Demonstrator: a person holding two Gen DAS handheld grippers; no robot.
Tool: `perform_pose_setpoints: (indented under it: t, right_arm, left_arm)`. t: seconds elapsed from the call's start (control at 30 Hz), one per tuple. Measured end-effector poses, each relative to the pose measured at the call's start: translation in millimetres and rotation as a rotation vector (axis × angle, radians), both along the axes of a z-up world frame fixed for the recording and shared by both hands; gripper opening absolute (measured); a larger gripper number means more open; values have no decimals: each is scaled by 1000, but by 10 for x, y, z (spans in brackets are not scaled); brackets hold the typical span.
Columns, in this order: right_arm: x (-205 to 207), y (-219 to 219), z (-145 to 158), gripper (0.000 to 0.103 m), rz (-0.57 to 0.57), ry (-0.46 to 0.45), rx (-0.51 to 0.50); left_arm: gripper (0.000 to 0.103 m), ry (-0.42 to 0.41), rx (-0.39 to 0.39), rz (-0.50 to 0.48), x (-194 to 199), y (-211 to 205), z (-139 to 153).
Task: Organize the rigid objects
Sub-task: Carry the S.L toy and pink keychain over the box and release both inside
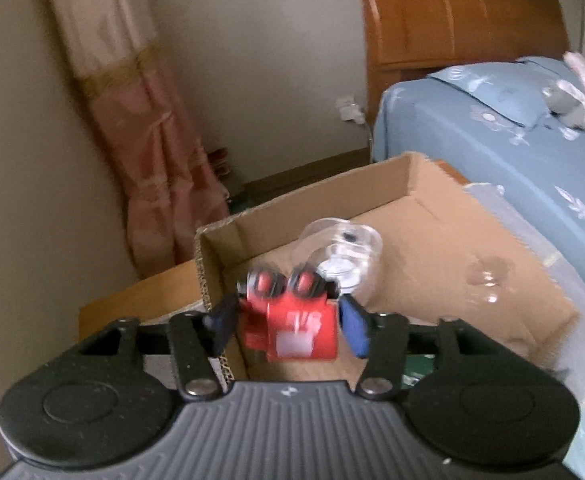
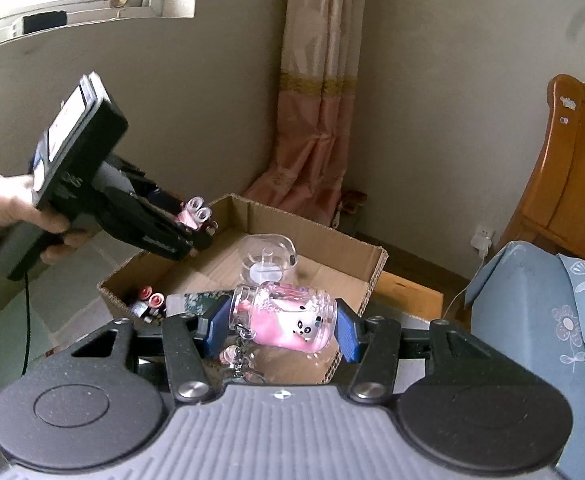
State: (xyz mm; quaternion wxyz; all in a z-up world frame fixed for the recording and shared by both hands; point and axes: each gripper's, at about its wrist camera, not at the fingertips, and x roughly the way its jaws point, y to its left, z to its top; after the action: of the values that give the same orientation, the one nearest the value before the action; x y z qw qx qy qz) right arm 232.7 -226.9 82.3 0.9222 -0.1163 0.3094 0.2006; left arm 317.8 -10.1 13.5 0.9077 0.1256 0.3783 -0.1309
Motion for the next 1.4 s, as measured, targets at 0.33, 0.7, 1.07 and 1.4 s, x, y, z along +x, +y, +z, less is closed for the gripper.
perform_pose_setpoints:
  t: [0.33, 0.7, 1.07, 1.4]
  right_arm:
    - [409, 131, -65, 59, -12, 47, -13]
    - [1044, 263, -180, 59, -71, 97, -24]
    - [1327, 308, -330, 92, -120, 122, -26]
    - [879, 322, -192, 103, -103, 84, -38]
  left_arm:
    - [95, -44, -14, -12, -285, 179, 21]
    - [98, -66, -43, -63, -712, 307, 149]
    - [98, -76, -64, -38, -860, 419, 171]
    - [98, -70, -52, -40, -1029, 368, 181]
